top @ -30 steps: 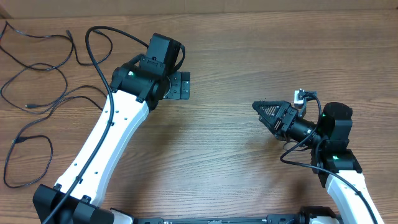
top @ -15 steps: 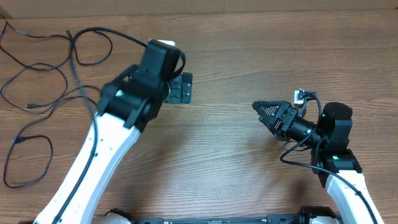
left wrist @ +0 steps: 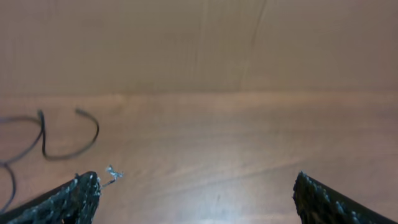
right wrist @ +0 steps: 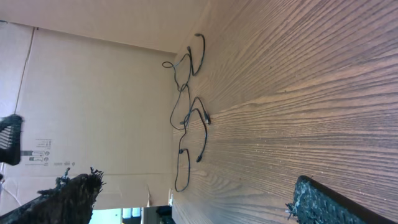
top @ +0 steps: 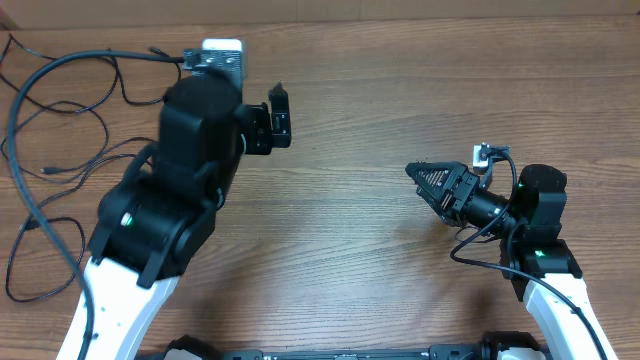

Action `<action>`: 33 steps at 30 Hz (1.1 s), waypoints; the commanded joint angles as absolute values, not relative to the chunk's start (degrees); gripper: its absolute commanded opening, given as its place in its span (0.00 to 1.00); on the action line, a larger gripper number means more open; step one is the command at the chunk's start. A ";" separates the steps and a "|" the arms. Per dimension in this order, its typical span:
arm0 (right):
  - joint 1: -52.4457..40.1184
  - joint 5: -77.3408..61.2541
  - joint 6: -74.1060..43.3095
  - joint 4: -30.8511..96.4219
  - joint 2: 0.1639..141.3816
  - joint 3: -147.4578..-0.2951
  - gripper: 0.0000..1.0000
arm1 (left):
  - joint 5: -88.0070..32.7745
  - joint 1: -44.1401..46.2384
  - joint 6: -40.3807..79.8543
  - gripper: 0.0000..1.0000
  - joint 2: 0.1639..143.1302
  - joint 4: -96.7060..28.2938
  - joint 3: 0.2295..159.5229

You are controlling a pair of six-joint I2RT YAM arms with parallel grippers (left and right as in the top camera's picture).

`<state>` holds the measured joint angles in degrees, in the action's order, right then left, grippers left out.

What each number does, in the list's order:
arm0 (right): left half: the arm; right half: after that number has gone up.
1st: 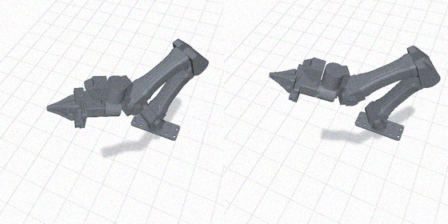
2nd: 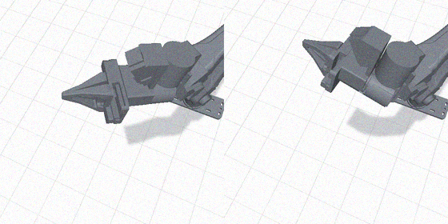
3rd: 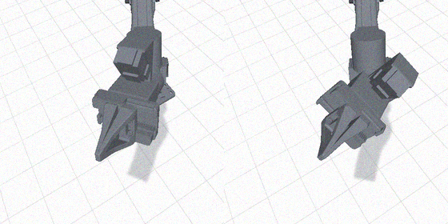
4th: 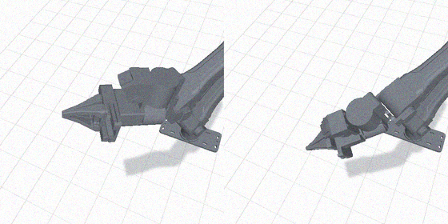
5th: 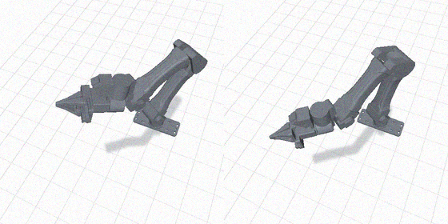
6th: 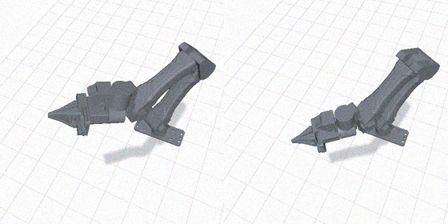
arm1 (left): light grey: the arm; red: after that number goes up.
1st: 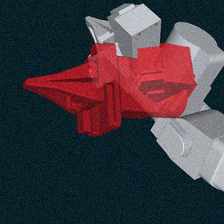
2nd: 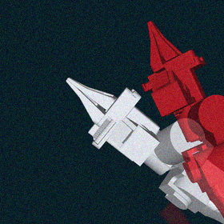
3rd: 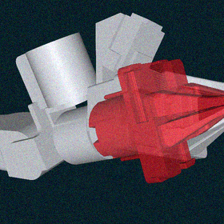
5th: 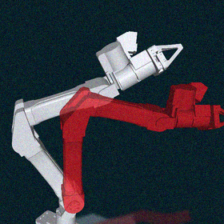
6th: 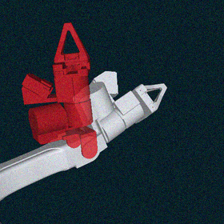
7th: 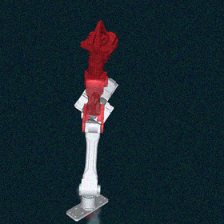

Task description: Untangle cables

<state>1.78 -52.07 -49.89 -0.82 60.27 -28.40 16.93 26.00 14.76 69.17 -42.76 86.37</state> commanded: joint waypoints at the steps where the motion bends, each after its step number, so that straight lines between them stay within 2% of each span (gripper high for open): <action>1: 1.85 -51.86 -49.41 -1.13 59.86 -28.88 1.00 | 16.99 24.29 12.97 1.00 65.06 -36.95 81.43; 11: 1.85 -51.86 -49.41 -1.13 59.88 -28.88 1.00 | 3.11 15.33 12.69 0.99 47.07 -1.72 51.92; 16: 1.85 -51.86 -49.41 -1.15 59.88 -28.88 1.00 | 0.36 11.64 12.23 1.00 35.31 19.05 34.04; 19: 1.85 -51.86 -49.41 -1.13 59.88 -28.88 1.00 | 0.38 9.54 12.01 0.99 28.95 27.40 25.56; 22: 1.85 -51.86 -49.41 -1.15 59.88 -28.88 1.00 | 0.38 7.14 11.53 0.99 22.33 30.68 18.52; 33: 1.85 -51.86 -49.41 -1.13 59.88 -28.88 1.00 | 0.38 1.10 11.55 1.00 5.21 26.30 3.40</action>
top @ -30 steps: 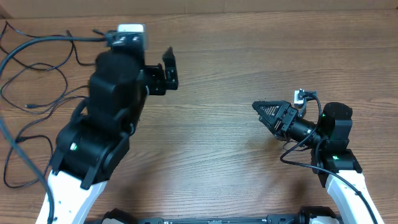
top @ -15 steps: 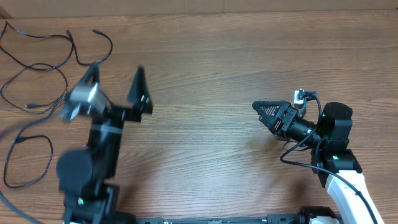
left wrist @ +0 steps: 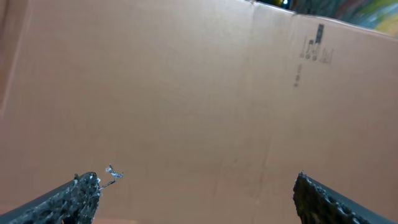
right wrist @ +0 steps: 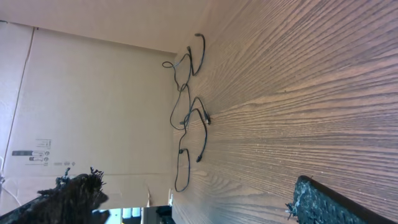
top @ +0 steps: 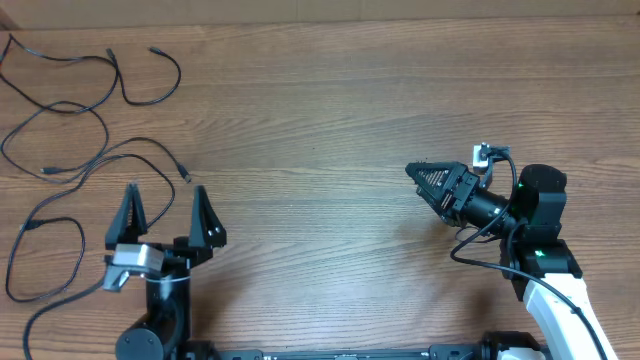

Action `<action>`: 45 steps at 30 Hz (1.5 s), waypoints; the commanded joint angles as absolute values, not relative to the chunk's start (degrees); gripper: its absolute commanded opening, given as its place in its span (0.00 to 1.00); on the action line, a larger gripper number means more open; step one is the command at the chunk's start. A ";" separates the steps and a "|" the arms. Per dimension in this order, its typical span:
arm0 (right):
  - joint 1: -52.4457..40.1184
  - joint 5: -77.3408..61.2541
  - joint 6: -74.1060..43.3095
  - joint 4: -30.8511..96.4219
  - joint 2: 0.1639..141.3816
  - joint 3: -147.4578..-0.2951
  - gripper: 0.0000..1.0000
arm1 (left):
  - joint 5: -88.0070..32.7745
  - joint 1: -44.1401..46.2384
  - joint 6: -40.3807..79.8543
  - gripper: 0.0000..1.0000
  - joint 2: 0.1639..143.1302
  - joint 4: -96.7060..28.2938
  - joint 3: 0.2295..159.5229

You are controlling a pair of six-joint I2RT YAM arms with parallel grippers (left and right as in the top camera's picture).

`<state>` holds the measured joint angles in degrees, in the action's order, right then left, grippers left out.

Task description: Untangle cables

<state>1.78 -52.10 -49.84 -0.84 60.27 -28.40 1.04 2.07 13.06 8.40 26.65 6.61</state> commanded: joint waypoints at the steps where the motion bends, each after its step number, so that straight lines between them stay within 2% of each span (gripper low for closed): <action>1: 1.85 -51.86 -49.41 -1.13 59.86 -28.88 1.00 | 0.38 0.80 11.57 0.99 2.79 25.82 0.91; 12: 1.85 -51.86 -49.41 -1.15 59.86 -28.91 1.00 | 0.54 -0.43 8.47 0.99 0.16 9.30 0.27; 18: 1.85 -51.86 -49.41 -1.13 59.86 -28.88 1.00 | 0.32 -0.43 5.17 0.99 0.16 -4.91 0.27; 22: 1.85 -51.86 -49.41 -1.13 59.86 -28.88 1.00 | -0.47 -0.40 1.63 0.99 0.16 -4.64 0.27; 45: 1.85 -51.86 -49.41 -1.13 59.88 -28.88 1.00 | -0.86 -0.40 3.84 1.00 0.21 -4.47 0.27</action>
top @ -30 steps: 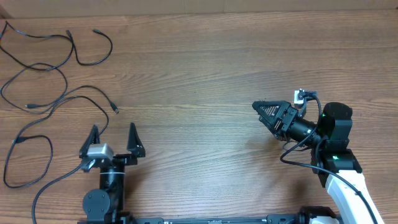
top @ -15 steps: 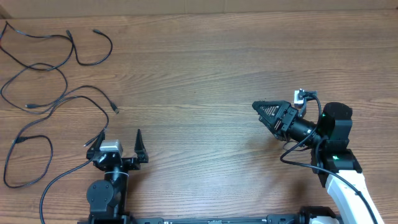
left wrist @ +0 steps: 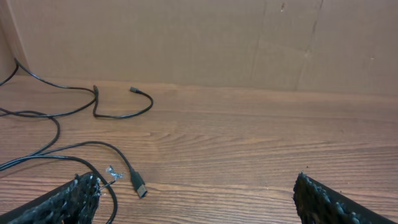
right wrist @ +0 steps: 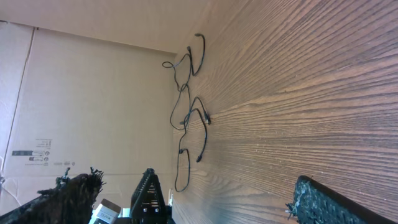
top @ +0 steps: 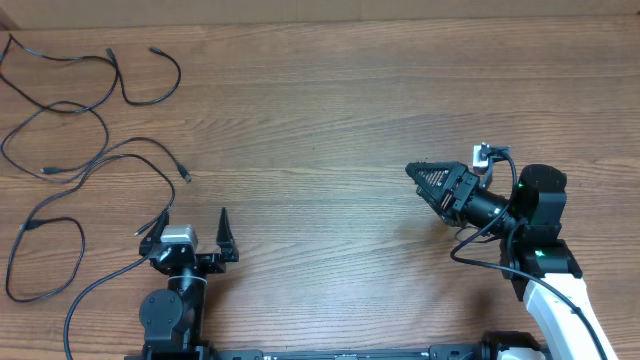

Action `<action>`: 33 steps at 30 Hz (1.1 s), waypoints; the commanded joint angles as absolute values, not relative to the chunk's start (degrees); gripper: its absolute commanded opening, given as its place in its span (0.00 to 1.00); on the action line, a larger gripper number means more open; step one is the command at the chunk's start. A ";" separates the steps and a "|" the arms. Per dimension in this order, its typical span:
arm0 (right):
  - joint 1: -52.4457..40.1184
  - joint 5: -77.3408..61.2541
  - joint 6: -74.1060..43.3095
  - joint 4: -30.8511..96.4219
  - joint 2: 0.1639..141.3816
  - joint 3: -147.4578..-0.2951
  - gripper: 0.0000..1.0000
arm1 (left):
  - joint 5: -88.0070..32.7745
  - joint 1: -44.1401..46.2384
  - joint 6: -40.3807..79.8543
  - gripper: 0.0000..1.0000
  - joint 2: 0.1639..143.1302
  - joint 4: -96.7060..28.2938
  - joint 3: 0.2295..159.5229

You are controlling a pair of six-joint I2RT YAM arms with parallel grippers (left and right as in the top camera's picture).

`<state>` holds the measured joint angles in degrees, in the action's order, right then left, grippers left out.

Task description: Untangle cables

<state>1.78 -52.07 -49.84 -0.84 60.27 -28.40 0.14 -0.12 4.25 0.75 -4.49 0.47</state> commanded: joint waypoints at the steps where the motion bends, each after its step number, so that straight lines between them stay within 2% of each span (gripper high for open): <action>1: 1.85 -51.86 -49.41 -1.13 59.88 -28.88 1.00 | -0.89 -0.40 3.84 1.00 0.21 -4.47 0.27; 16: 1.45 -51.79 -49.32 -1.13 59.86 -28.88 1.00 | -0.89 -0.40 3.84 1.00 0.21 -4.47 0.27; 19: 1.06 -46.87 -42.06 0.91 59.86 -28.88 1.00 | -0.89 -0.40 3.84 1.00 0.21 -4.47 0.27; 21: -0.58 -39.18 -33.61 6.96 59.42 -28.88 1.00 | -0.89 -0.40 3.84 1.00 0.21 -4.47 0.27; 27: -6.37 -17.28 -27.07 15.49 54.78 -28.45 1.00 | -0.89 -0.40 3.84 1.00 0.21 -4.47 0.27; 33: -8.54 -15.11 -11.88 11.46 45.45 -26.41 1.00 | -0.86 -0.40 3.84 0.99 0.21 -4.47 0.27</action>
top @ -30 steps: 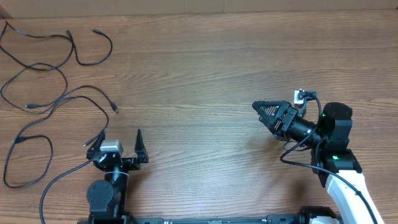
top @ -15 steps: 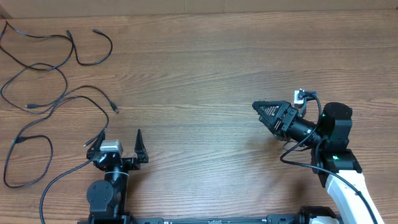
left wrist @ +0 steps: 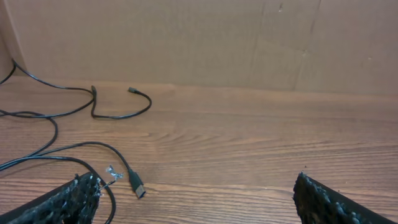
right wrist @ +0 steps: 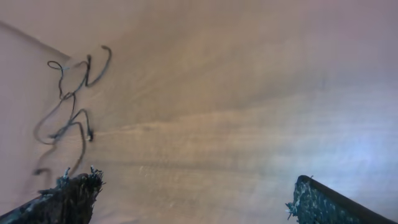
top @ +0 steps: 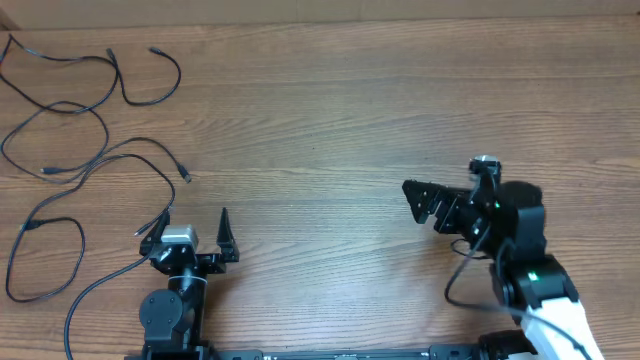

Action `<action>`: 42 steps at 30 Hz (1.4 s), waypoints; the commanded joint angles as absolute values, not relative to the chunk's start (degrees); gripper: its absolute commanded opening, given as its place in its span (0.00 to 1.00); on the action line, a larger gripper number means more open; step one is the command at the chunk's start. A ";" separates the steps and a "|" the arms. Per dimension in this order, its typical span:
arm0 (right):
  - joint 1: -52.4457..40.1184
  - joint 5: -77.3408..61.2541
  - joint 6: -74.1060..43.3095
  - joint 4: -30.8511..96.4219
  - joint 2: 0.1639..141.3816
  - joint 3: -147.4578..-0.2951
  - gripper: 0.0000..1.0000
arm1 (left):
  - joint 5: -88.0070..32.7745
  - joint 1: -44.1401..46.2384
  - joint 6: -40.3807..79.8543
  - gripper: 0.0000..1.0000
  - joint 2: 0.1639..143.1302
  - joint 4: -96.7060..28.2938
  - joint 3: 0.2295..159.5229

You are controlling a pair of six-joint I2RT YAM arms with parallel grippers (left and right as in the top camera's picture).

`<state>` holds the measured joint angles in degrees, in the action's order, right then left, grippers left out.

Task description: Untangle cables

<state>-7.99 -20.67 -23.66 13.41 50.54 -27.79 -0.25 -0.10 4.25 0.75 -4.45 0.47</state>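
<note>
Thin black cables (top: 95, 160) lie in loose loops over the left part of the wooden table, crossing in places. The left wrist view shows them (left wrist: 93, 112) at the left, with a USB plug (left wrist: 138, 188) lying close to the left finger. My left gripper (top: 194, 218) sits low at the front edge, open and empty (left wrist: 196, 202), just right of the nearest loop. My right gripper (top: 422, 200) hovers at the right, far from the cables, open and empty (right wrist: 196, 199). Its view is blurred, with the cables (right wrist: 68, 112) at the upper left.
A cardboard wall (left wrist: 205, 43) stands along the table's far edge. The wooden tabletop (top: 330, 110) stretches between the two arms. The right arm's own black lead (top: 465, 270) hangs behind its wrist.
The right arm has shifted: its gripper sits slightly lower and further left, its camera has turned, and its view is now blurred. The left arm and the cables are unchanged.
My left arm was first stretched over the far left of the table, open. Then it stood at the front edge pointing upward, and after that low there, facing the cables. The right arm stayed put until now. The cables lie as before.
</note>
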 commanded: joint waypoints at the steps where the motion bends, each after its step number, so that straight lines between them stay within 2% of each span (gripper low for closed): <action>1: -8.51 -15.25 -9.82 10.46 43.77 -26.04 1.00 | -0.89 -0.40 3.84 1.00 0.21 -4.47 0.27; 13: -8.45 -15.20 15.97 6.48 31.31 -25.30 1.00 | -0.89 -0.40 3.84 1.00 0.23 -4.47 0.27; 18: -6.63 -15.99 16.34 -0.78 28.91 -21.21 1.00 | -0.86 -0.40 3.84 1.00 0.21 -4.47 0.27; 28: -6.28 -18.06 16.36 -19.14 17.80 -1.04 1.00 | -0.89 -0.40 3.84 0.99 0.23 -4.47 0.27; 42: -6.24 -17.21 16.82 -4.05 14.13 -0.47 1.00 | -0.89 -0.40 3.84 0.99 0.23 -4.47 0.27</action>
<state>-6.42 -17.74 16.56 -5.41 16.16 -1.04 -0.27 -0.10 4.25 0.75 -4.43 0.47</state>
